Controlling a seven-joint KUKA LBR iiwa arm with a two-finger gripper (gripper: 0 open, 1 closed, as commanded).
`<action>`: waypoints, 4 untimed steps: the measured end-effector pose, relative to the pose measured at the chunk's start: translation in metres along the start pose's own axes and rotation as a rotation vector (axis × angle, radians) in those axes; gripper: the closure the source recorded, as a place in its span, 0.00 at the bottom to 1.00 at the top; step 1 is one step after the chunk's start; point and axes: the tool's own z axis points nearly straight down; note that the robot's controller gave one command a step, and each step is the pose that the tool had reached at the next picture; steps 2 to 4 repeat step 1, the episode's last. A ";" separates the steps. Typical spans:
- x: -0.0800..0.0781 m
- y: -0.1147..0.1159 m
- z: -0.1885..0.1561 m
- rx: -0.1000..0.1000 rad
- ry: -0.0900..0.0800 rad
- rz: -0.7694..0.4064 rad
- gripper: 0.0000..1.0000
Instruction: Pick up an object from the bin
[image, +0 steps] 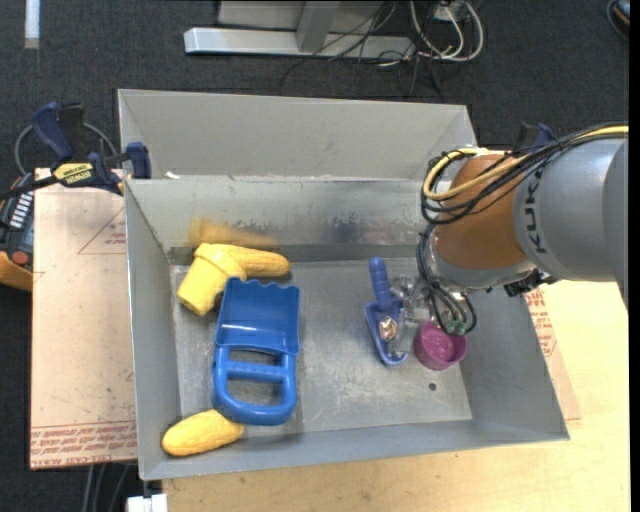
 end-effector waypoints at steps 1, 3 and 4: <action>0.000 0.000 0.000 0.000 0.000 0.000 1.00; 0.000 0.000 0.000 0.000 0.000 0.000 1.00; 0.000 0.000 0.000 0.000 0.000 0.000 1.00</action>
Offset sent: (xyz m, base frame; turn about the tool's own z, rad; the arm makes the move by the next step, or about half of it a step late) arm 0.0000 0.0000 0.0000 0.0000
